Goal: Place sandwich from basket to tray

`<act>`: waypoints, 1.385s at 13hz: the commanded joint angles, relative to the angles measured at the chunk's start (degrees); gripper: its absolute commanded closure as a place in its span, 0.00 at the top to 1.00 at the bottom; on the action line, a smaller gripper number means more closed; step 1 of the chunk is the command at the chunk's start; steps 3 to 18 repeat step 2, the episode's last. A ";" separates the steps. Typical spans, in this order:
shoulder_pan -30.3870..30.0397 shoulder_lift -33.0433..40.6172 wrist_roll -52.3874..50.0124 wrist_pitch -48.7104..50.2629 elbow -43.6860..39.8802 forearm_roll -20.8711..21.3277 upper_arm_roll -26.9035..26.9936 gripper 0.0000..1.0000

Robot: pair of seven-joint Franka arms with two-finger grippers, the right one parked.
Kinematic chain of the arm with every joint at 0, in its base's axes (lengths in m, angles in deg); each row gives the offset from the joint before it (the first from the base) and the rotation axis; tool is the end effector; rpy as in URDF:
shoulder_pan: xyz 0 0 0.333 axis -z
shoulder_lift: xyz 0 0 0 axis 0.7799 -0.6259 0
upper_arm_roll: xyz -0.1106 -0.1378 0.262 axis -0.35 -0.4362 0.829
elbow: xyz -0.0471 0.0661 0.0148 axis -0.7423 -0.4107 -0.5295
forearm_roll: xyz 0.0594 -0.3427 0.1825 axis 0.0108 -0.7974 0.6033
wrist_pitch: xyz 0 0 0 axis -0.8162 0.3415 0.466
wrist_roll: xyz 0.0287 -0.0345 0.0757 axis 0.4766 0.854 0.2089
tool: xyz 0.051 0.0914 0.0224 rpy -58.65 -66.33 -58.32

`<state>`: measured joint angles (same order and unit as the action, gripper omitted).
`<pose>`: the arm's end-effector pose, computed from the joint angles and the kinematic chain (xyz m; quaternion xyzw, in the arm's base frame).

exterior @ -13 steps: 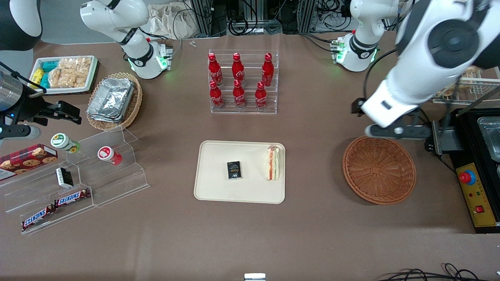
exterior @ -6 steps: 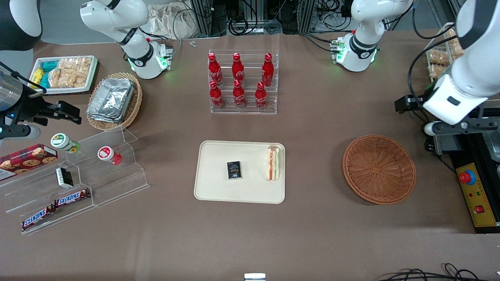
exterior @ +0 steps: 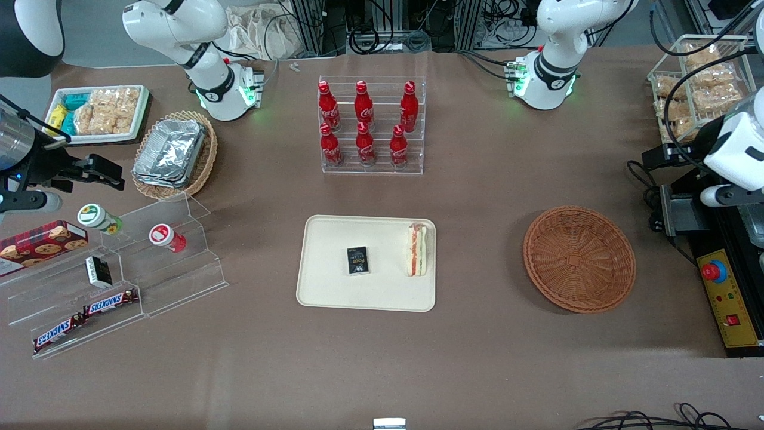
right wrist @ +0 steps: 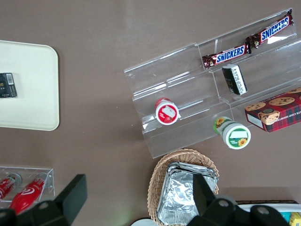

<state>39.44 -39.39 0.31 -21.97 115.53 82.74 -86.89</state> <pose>0.5609 -0.0184 0.6138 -0.9951 -0.0376 0.0806 0.0423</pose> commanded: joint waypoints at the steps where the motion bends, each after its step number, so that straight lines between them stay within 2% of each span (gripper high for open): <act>1: 9.43 3.89 2.26 -0.56 3.89 -2.30 11.78 1.00; 18: 9.35 3.98 2.26 -1.00 4.16 -3.09 11.97 1.00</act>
